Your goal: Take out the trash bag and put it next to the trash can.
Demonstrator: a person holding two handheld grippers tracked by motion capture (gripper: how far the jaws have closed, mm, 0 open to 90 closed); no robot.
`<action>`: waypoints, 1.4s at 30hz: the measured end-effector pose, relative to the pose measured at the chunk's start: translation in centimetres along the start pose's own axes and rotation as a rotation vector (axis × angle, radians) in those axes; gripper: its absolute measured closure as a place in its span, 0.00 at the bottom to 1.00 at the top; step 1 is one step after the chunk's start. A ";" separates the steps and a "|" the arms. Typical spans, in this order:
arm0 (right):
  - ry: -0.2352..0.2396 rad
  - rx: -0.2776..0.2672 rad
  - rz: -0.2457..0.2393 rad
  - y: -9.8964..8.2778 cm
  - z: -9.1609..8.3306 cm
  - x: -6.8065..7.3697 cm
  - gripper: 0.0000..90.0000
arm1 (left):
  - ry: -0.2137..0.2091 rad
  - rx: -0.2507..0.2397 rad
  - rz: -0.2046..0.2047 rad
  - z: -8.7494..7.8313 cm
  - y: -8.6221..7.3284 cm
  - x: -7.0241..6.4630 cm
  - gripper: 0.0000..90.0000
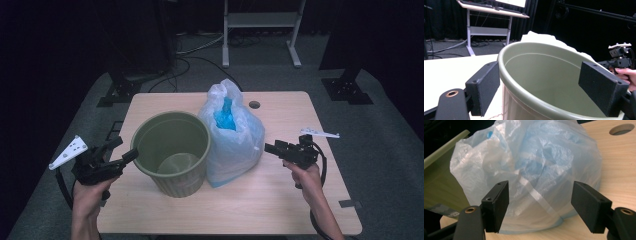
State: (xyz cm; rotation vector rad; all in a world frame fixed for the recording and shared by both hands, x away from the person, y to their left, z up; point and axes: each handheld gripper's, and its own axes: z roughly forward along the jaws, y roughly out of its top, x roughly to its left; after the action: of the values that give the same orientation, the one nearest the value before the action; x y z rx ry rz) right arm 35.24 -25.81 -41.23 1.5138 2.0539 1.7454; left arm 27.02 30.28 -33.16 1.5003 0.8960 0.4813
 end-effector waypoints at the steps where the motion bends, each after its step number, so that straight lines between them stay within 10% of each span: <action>1: -0.001 0.001 0.000 -0.2 -0.1 -0.1 0.33 | 0.000 0.000 -0.001 0.0 0.0 0.0 0.18; 42: -0.093 -0.035 0.004 -6.1 -3.7 -1.1 0.33 | 0.014 -0.003 0.001 -0.3 0.0 -0.1 0.18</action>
State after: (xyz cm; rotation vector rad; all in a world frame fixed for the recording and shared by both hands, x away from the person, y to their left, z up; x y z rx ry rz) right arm 29.83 -28.55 -45.19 1.5586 1.9679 1.6691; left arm 26.73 30.41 -33.08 1.4961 0.9054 0.4940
